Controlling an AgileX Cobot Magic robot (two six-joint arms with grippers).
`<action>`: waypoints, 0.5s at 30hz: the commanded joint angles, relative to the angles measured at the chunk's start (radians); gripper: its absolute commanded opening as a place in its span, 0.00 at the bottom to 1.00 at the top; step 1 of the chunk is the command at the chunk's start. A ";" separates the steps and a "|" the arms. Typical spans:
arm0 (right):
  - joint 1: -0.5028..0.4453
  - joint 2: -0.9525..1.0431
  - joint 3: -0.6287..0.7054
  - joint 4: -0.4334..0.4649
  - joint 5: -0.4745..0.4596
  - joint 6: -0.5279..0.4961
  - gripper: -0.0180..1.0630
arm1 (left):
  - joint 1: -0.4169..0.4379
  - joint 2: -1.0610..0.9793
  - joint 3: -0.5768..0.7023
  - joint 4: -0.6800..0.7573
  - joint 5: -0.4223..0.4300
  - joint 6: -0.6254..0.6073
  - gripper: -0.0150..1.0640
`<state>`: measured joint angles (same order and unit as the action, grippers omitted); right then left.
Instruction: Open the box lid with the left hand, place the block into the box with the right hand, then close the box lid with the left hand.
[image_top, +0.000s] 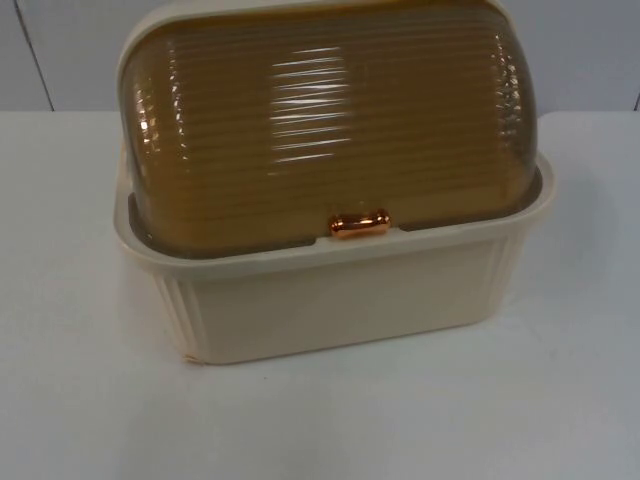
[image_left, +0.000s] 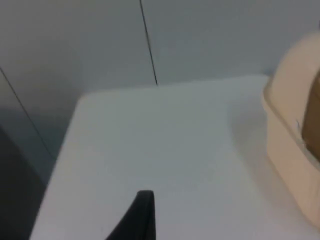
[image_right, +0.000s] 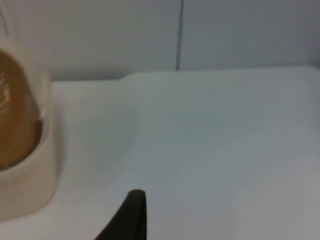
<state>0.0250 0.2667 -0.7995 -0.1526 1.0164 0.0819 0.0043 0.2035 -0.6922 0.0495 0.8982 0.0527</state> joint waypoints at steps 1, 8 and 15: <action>-0.001 0.043 -0.026 -0.051 -0.060 0.010 0.98 | -0.006 0.036 -0.021 0.011 -0.082 -0.017 0.96; -0.001 0.207 -0.078 -0.136 -0.246 0.048 0.98 | -0.006 0.199 -0.042 0.011 -0.261 -0.053 0.96; -0.001 0.352 -0.120 -0.115 -0.313 0.057 0.98 | -0.006 0.354 -0.042 0.011 -0.380 -0.085 0.96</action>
<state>0.0250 0.6012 -0.9078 -0.2737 0.7269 0.1336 0.0043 0.5302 -0.7275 0.0581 0.5519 -0.0200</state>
